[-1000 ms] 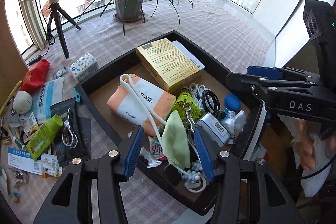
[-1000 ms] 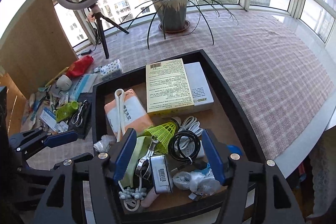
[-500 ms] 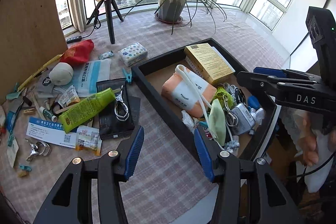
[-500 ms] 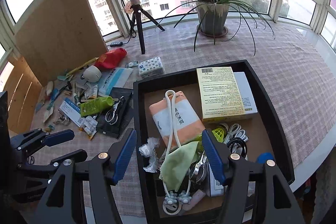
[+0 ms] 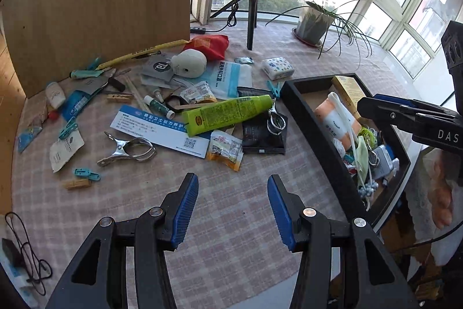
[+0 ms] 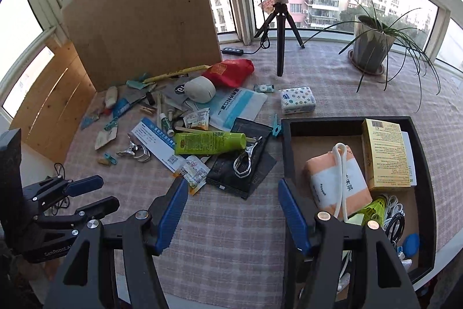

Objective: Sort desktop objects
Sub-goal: 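Open both tools and return them to the table clutter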

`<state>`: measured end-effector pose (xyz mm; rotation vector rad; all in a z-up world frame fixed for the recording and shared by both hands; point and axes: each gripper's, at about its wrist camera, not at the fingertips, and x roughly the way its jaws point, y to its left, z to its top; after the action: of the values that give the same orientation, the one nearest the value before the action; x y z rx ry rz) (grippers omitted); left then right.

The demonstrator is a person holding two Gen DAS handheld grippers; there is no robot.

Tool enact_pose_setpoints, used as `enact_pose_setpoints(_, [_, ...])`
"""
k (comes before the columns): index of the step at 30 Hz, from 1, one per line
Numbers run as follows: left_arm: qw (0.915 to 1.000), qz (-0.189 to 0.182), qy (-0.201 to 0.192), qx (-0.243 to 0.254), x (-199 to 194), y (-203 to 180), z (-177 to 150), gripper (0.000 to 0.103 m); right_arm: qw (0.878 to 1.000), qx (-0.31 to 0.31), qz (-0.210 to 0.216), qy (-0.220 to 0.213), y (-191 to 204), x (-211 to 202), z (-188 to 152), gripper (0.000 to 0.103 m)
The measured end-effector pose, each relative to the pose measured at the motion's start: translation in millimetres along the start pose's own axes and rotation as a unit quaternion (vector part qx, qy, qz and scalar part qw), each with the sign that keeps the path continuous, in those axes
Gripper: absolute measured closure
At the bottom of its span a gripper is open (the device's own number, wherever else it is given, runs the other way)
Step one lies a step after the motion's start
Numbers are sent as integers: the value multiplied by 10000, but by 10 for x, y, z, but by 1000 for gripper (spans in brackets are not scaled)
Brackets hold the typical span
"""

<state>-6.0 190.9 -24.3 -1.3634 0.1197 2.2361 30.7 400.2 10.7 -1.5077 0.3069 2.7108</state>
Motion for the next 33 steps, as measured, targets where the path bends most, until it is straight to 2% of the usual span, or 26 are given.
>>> enact_pose_setpoints(11, [9973,367,-39,-639,-311,913,-363,49,9985,-433,306,127,864,220,57,42])
enact_pose_setpoints(18, [9941,494,18,-965,-385,1347,-573,49,9970,-581,428,298,1241,424,57,42])
enact_pose_setpoints(26, [9908,606,77,-1208,-413,1739,-717,49,9953,-719,470,449,1511,647,37,42])
enact_pose_setpoints(33, [9889,657,272,-1303,-260,2041,-746,49,9943,-726,391,671,1522,892,18,42])
